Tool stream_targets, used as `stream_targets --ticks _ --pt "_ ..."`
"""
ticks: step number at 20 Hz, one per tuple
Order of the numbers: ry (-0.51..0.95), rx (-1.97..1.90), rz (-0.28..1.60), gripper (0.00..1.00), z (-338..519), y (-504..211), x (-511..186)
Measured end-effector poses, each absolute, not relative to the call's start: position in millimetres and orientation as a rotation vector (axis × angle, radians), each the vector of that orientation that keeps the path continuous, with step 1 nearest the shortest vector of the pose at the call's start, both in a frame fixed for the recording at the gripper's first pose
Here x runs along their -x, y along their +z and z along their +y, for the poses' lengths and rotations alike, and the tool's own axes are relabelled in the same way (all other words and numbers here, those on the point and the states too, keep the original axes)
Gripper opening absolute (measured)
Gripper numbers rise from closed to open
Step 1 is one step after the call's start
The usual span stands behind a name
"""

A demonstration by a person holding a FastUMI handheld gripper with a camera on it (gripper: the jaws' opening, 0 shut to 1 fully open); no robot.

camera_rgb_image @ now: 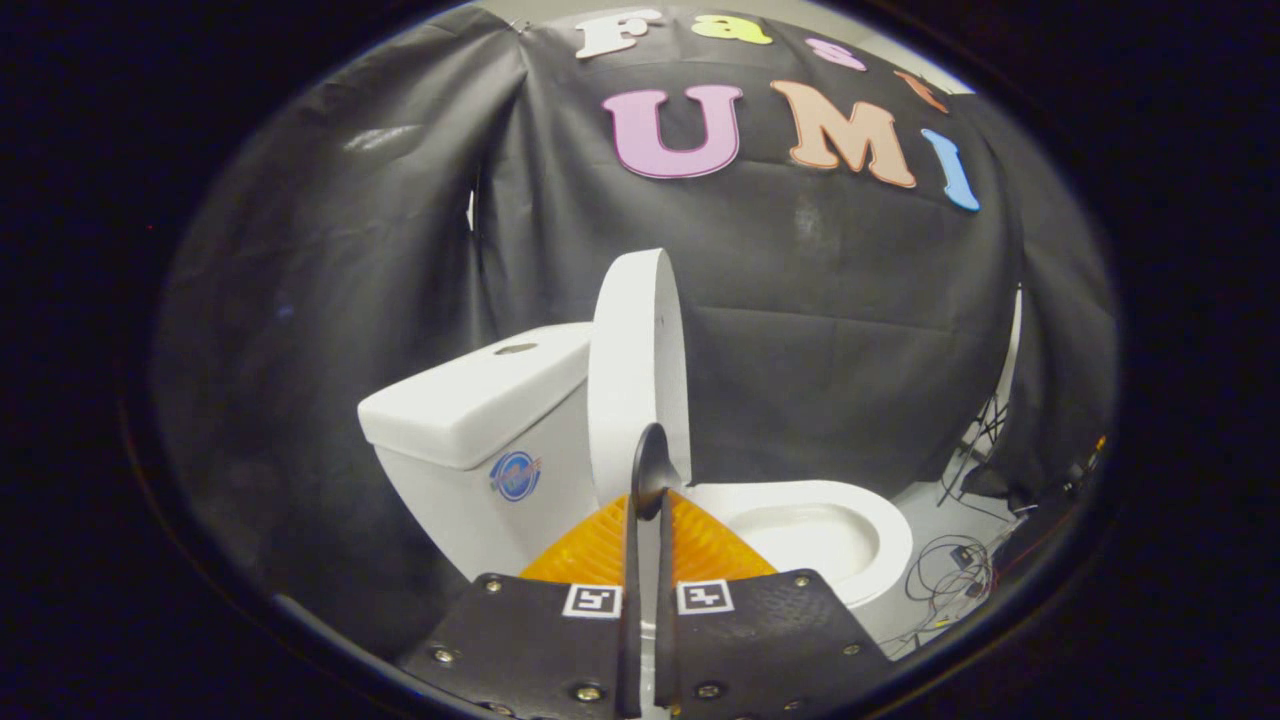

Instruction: Open the toilet lid.

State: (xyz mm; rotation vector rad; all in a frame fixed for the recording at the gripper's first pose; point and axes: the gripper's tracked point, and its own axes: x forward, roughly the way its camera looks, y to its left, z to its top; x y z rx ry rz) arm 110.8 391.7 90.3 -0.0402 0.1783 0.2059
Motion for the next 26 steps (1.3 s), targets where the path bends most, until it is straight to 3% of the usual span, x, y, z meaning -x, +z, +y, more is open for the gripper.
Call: stream_targets --ticks 7,10,12,16,25,26 --pt "0.254 0.082 0.191 0.08 404 80 -105" --pt "0.347 0.085 0.218 0.09 418 71 -91" --pt "0.361 0.079 0.203 0.14 415 75 -81" --pt "0.364 0.103 0.139 0.35 401 93 -69" --pt "0.324 0.114 0.009 0.97 300 115 -46" --pt "0.307 0.115 -0.011 0.98 281 114 -46"
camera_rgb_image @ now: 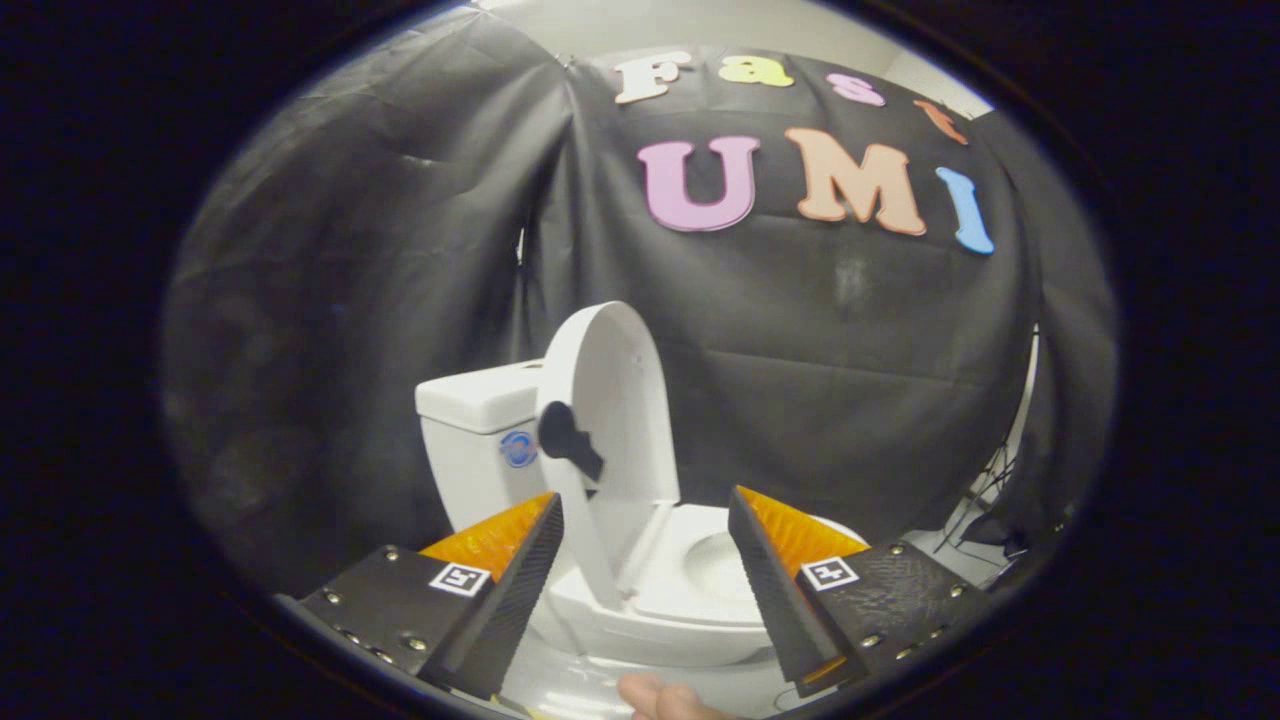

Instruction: Open the toilet lid.

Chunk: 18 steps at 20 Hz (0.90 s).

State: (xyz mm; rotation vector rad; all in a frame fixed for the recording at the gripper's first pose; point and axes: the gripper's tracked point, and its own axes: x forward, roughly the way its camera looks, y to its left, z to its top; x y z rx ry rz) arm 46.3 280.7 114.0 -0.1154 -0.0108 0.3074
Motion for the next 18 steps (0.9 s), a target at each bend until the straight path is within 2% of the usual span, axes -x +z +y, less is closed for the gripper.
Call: stream_targets --ticks 6,8,12,18 --pt "0.284 0.091 -0.041 0.97 202 104 -42" --pt "0.277 -0.024 -0.056 0.97 184 110 -42" --pt "0.253 -0.19 -0.21 0.98 153 144 -36" --pt "0.157 -0.034 -0.283 0.99 121 161 -32"
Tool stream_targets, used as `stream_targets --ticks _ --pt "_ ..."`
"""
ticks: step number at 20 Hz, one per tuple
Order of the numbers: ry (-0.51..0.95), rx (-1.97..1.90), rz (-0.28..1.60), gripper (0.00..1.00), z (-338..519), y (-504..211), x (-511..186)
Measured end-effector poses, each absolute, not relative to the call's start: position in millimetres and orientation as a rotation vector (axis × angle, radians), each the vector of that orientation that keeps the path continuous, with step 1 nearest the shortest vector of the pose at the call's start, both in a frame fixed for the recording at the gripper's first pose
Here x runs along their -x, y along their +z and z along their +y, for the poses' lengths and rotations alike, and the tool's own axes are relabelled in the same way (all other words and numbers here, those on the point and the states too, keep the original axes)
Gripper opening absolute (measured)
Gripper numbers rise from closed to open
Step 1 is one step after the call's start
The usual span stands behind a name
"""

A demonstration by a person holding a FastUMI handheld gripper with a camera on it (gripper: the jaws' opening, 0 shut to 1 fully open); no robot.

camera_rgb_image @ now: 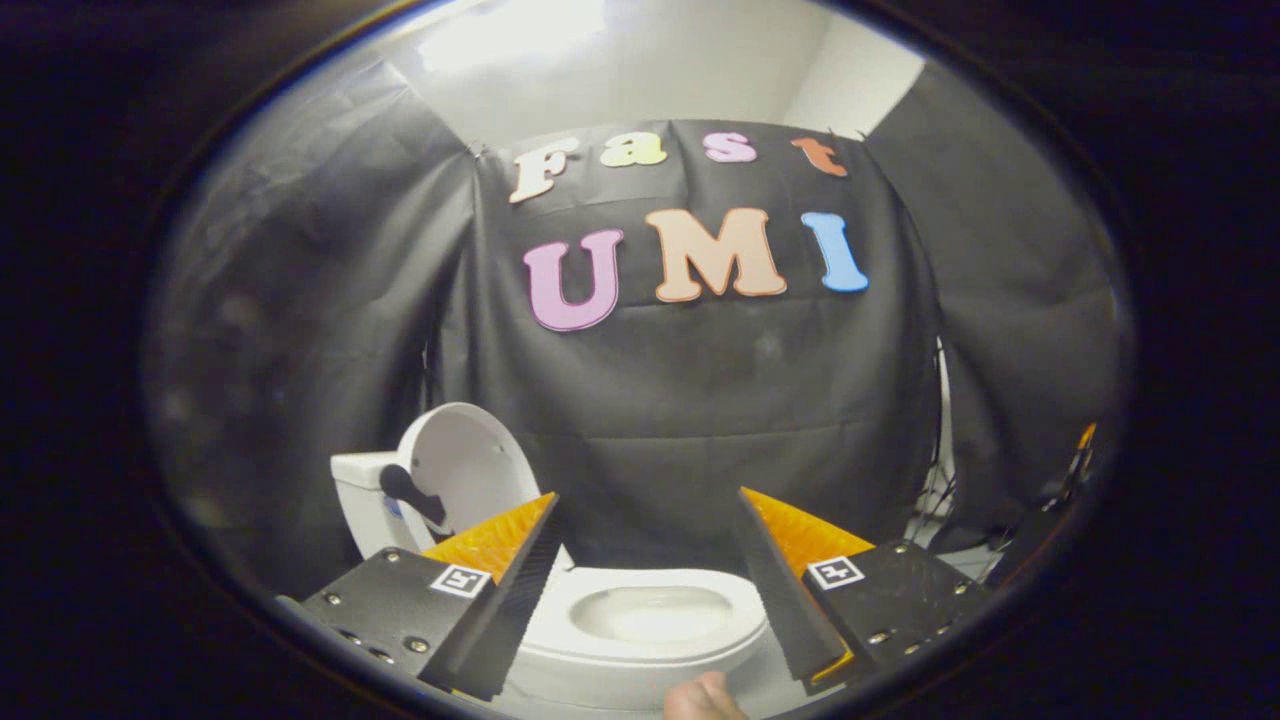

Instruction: Open the toilet lid.

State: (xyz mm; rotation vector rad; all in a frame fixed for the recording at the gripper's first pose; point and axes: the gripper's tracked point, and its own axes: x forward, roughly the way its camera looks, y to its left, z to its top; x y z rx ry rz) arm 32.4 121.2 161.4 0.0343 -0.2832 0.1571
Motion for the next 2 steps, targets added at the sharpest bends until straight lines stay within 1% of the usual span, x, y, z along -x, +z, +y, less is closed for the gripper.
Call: stream_targets --ticks 2 --pt "0.138 -0.055 -0.292 0.99 114.7 164.3 -36.8"
